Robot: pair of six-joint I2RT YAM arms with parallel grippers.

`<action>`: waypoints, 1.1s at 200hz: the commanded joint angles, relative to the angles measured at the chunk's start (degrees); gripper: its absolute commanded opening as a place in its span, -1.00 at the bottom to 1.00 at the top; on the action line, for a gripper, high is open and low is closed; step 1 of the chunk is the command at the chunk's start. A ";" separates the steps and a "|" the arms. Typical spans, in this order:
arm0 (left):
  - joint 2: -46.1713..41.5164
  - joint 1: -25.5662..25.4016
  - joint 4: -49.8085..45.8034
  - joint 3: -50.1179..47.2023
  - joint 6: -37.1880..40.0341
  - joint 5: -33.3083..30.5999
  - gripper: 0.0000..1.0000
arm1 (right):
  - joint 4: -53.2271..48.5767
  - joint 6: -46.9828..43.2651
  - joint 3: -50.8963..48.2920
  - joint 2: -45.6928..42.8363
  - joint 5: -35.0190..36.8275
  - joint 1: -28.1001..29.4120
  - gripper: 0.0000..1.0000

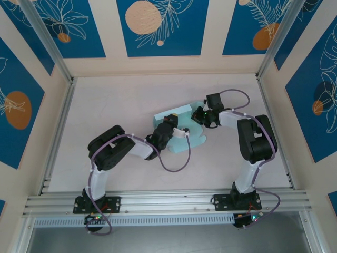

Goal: Fold the paper box

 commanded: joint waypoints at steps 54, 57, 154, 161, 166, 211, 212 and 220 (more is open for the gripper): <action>1.77 -0.32 -1.67 -0.37 0.74 0.94 -1.00 | 3.96 -0.52 0.19 1.17 -4.96 0.02 -0.90; 1.77 -0.32 -1.68 -0.37 0.71 0.98 -1.00 | 4.13 -0.39 0.10 1.16 -5.11 0.13 -0.90; 2.11 -0.34 -0.84 -0.64 1.48 0.78 -1.00 | -0.57 -1.65 -4.34 -8.42 -4.69 -4.09 -0.89; 2.19 -0.32 -0.68 -0.64 1.71 0.83 -1.00 | -1.38 -2.28 -4.39 -9.63 -5.10 -4.83 -0.89; 2.27 -0.32 -0.67 -0.64 1.84 0.85 -1.00 | -2.06 -2.79 -4.35 -10.40 -5.38 -5.31 -0.90; 3.12 -0.30 0.00 -0.56 2.47 0.63 -1.00 | -5.31 -4.99 -1.06 -13.82 -8.56 -11.56 -0.66; 3.09 -0.26 0.04 -0.55 2.46 0.62 -1.00 | -5.41 -5.03 -0.79 -13.67 -8.76 -11.85 -0.66; 2.98 -0.31 0.08 -0.55 2.38 0.65 -1.00 | -5.79 -5.17 0.91 -12.31 -10.59 -13.38 -0.60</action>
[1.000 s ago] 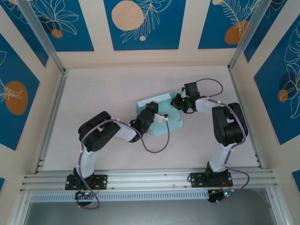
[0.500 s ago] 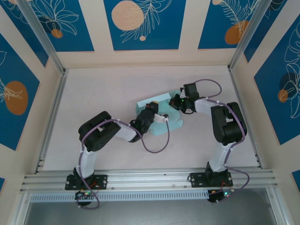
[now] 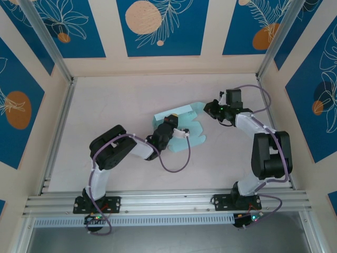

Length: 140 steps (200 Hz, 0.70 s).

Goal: Fold the paper box

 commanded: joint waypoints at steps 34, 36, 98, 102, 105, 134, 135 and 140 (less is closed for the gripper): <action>1.52 -0.32 -2.13 -0.46 1.15 0.81 -1.00 | -0.76 -1.04 12.57 11.42 -18.12 -9.07 -0.24; 1.52 -0.32 -2.13 -0.46 1.21 0.83 -1.00 | -0.73 -1.00 13.23 12.18 -18.61 -9.22 -0.22; 1.45 -0.28 -2.68 -0.11 2.02 0.77 -1.00 | -0.29 2.25 30.68 31.08 -30.89 -6.74 0.17; 1.50 -0.32 -2.67 -0.11 2.02 0.69 -1.00 | -0.13 2.27 31.06 31.66 -31.24 -6.44 0.20; 1.39 -0.31 -2.64 -0.11 2.07 0.71 -1.00 | 0.15 2.35 31.32 32.01 -31.41 -6.19 0.22; 1.26 -0.32 -3.01 -0.20 1.94 0.67 -1.00 | 0.76 2.33 32.88 34.72 -33.55 -4.83 0.33; 1.25 -0.32 -3.00 -0.20 1.94 0.69 -1.00 | 0.85 2.35 32.93 34.80 -33.74 -4.81 0.33; 1.25 -0.32 -3.10 -0.11 1.89 0.67 -1.00 | 1.15 2.55 33.03 35.23 -34.54 -4.75 0.33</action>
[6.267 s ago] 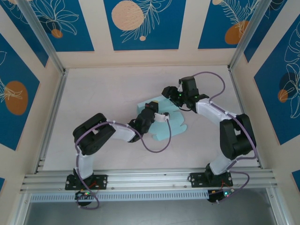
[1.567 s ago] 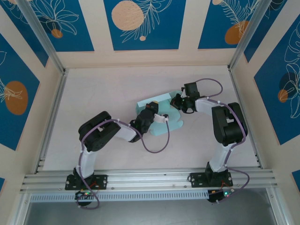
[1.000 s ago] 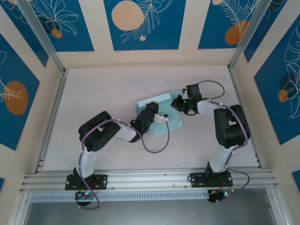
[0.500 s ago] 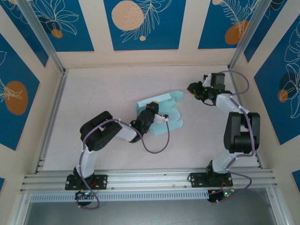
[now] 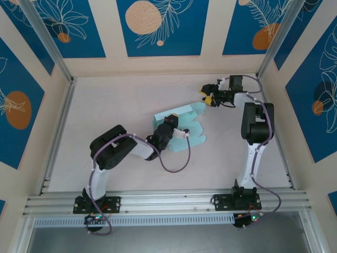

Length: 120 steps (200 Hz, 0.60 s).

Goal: Fold the paper box

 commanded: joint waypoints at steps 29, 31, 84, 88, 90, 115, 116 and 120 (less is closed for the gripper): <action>1.16 -0.32 -3.91 0.24 1.00 0.47 -1.00 | 1.08 0.92 1.29 2.27 -8.48 1.16 0.33; 1.16 -0.34 -3.97 0.31 1.03 0.44 -1.00 | 1.03 0.89 1.04 2.18 -8.62 1.21 0.33; 1.51 -0.31 -4.34 0.59 1.11 0.18 -1.00 | 1.45 -1.57 -6.13 -2.73 -9.52 1.68 0.26; 1.51 -0.32 -4.34 0.57 1.04 0.17 -1.00 | 1.46 -1.75 -6.61 -3.15 -9.52 1.77 0.25; 1.51 -0.34 -4.34 0.57 1.09 0.10 -1.00 | 1.46 -1.82 -6.83 -3.33 -9.49 1.84 0.25; 1.52 -0.31 -4.39 0.68 1.20 0.03 -1.00 | 2.10 -2.03 -9.05 -5.16 -9.23 2.42 0.20; 1.51 -0.31 -4.37 0.68 1.21 0.05 -1.00 | 2.13 -2.03 -9.13 -5.25 -9.23 2.45 0.20; 1.51 -0.32 -4.43 0.68 1.29 0.01 -1.00 | 2.47 -1.96 -9.53 -5.51 -9.29 2.48 0.20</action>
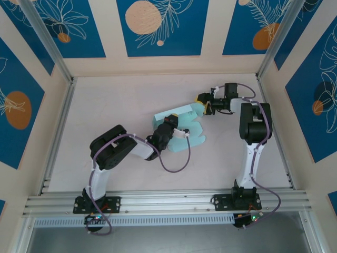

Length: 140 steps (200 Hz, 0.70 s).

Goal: Fold the paper box

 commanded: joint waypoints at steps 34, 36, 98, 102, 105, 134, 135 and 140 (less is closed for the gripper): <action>1.60 -0.32 -4.57 0.84 1.41 0.05 -1.00 | 1.66 -0.65 -4.07 -6.69 -1.72 1.91 0.18; 1.60 -0.34 -4.60 0.88 1.41 -0.01 -1.00 | 1.71 -0.58 -4.14 -6.81 -1.67 2.03 0.18; 2.38 -0.81 -4.04 1.08 2.76 -0.06 -1.00 | 4.49 3.18 -8.65 -9.38 -0.25 3.73 0.13; 2.46 -0.77 -4.02 1.06 2.73 -0.11 -1.00 | 4.58 3.36 -8.78 -9.62 -0.21 3.96 0.13; 2.48 -0.79 -4.01 1.17 2.75 -0.18 -1.00 | 4.63 3.50 -8.87 -9.69 -0.09 4.08 0.13; 2.66 -0.76 -4.13 1.45 2.77 -0.06 -1.00 | 4.76 5.50 -9.08 -11.23 1.11 5.17 0.11; 2.66 -0.76 -4.15 1.45 2.79 -0.05 -1.00 | 4.70 5.59 -9.07 -11.28 1.18 5.17 0.11; 2.66 -0.79 -4.03 1.33 2.80 -0.11 -1.00 | 4.66 5.95 -8.91 -11.52 1.48 5.15 0.11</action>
